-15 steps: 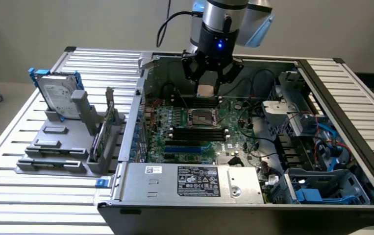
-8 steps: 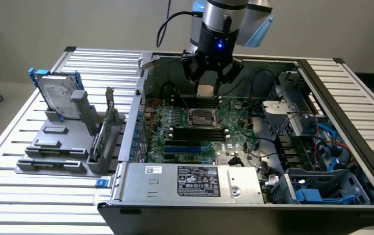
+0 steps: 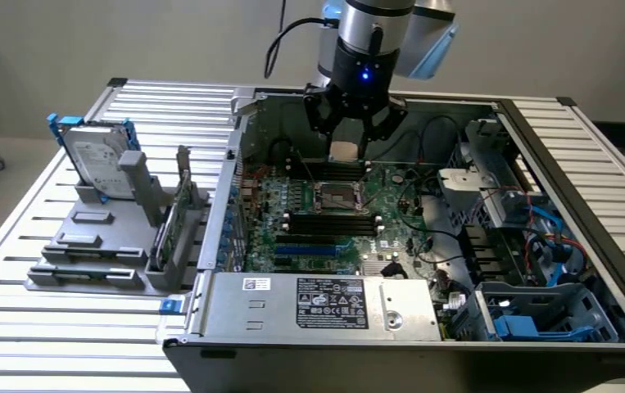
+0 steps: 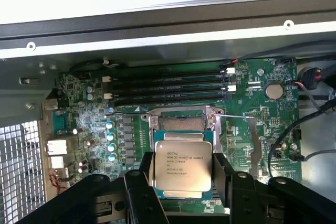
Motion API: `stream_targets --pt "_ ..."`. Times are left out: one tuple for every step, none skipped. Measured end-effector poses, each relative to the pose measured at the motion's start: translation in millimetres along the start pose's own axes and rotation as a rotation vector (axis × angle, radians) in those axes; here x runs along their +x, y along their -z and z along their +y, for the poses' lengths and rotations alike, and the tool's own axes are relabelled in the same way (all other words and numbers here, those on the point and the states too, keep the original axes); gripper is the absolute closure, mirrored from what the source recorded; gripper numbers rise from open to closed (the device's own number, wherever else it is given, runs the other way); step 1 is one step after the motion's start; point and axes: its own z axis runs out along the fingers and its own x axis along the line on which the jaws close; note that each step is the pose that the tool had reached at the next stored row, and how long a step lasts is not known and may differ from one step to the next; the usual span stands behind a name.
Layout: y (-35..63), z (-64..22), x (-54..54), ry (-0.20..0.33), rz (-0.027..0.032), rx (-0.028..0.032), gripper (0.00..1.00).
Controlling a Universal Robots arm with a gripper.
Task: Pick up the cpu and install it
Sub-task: 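Place the cpu into insertion slot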
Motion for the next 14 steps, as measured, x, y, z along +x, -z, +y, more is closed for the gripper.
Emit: stream_targets --pt "0.0 0.0 0.0 -0.015 -0.0009 -0.0008 0.45" --pt "0.0 0.0 0.0 -0.031 -0.0017 -0.0016 0.45" --pt "0.0 0.0 0.0 -0.046 -0.0026 -0.0024 0.45" --pt "0.0 0.0 0.0 -0.061 -0.0035 -0.0032 0.45" --pt "0.0 0.0 0.0 -0.076 -0.0043 -0.004 0.45" --pt "0.0 0.0 0.0 -0.092 -0.0052 -0.0048 0.45" --pt "0.0 0.0 0.0 -0.108 -0.0061 -0.0057 0.45" --pt "0.0 0.0 0.0 -0.123 -0.007 -0.0065 0.45" --pt "0.0 0.0 0.0 -0.138 -0.0078 -0.0073 0.45" --pt "0.0 0.0 0.0 -0.155 -0.0088 -0.0082 0.45" --pt "0.0 0.0 0.0 -0.171 -0.0097 -0.009 0.45" --pt "0.0 0.0 0.0 -0.187 -0.0106 -0.0099 0.45" --pt "0.0 0.0 0.0 -0.204 -0.0116 -0.0108 0.45" --pt "0.0 0.0 0.0 -0.22 -0.0125 -0.0116 0.45"
